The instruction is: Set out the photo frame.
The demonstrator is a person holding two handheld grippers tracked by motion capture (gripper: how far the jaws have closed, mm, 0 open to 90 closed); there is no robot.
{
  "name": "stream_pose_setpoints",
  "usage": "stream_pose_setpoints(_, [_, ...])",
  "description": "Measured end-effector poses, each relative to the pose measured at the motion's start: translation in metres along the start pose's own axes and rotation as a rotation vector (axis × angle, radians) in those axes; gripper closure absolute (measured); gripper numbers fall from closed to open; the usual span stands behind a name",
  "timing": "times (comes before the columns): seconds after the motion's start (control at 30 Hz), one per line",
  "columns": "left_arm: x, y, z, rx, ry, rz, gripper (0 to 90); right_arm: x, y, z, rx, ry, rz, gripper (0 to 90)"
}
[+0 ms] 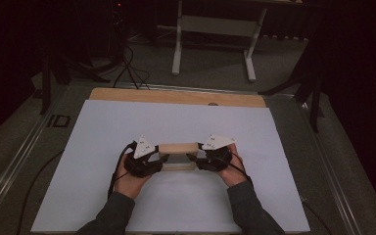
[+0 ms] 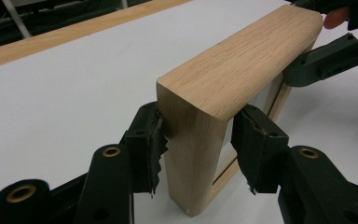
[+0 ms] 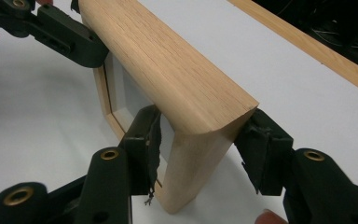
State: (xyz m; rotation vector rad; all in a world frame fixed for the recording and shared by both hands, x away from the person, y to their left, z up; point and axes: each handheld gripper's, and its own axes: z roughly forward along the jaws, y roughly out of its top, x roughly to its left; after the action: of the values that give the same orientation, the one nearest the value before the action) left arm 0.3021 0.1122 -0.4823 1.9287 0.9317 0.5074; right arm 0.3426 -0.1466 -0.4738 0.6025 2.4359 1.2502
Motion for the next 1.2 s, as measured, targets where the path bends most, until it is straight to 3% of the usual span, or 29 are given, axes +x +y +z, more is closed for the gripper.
stream_pose_setpoints(0.67, [0.02, 0.01, 0.017, -0.006, 0.031, 0.019, 51.7, -0.014, 0.01, 0.018, 0.0, -0.051, 0.039, 49.7])
stream_pose_setpoints(1.2, [0.026, 0.013, 0.023, -0.014, 0.048, -0.009, 51.2, -0.022, 0.015, 0.027, -0.005, -0.06, 0.05, 48.9])
